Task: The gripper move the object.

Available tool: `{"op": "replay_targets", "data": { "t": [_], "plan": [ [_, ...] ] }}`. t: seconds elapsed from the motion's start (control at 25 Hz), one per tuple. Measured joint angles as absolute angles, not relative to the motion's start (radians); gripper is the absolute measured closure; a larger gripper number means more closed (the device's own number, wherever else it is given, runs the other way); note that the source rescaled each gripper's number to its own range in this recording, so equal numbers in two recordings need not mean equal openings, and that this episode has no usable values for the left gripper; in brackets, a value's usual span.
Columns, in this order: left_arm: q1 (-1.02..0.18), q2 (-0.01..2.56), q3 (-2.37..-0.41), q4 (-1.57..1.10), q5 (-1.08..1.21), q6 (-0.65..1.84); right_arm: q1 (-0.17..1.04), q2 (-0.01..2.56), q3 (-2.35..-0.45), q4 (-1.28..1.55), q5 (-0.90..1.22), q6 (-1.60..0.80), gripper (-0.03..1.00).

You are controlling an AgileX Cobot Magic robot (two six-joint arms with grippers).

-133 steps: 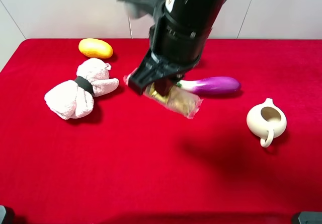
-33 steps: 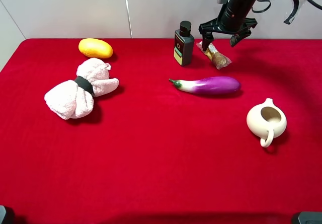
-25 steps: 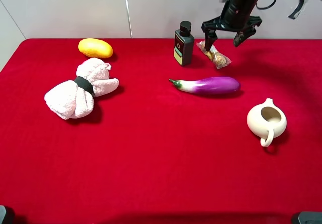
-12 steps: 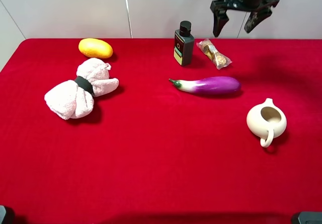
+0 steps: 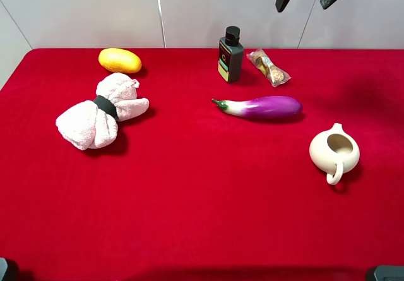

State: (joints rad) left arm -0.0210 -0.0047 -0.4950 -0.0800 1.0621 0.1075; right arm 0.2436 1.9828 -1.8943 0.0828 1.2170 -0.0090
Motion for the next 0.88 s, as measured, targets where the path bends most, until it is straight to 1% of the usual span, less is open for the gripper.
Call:
{"op": "replay_targets", "data": {
  "t": [0.44, 0.68, 0.88],
  "plan": [
    [-0.021, -0.005, -0.495, -0.080, 1.062, 0.108, 0.244, 1.781, -1.673, 0.087, 1.218, -0.009, 0.02],
    [-0.021, -0.005, -0.495, -0.080, 1.062, 0.108, 0.244, 1.653, -1.545, 0.145, 1.218, -0.009, 0.02],
    [-0.021, -0.005, -0.495, -0.080, 1.062, 0.108, 0.244, 1.534, -1.441, 0.165, 1.218, -0.019, -0.03]
  ]
}}
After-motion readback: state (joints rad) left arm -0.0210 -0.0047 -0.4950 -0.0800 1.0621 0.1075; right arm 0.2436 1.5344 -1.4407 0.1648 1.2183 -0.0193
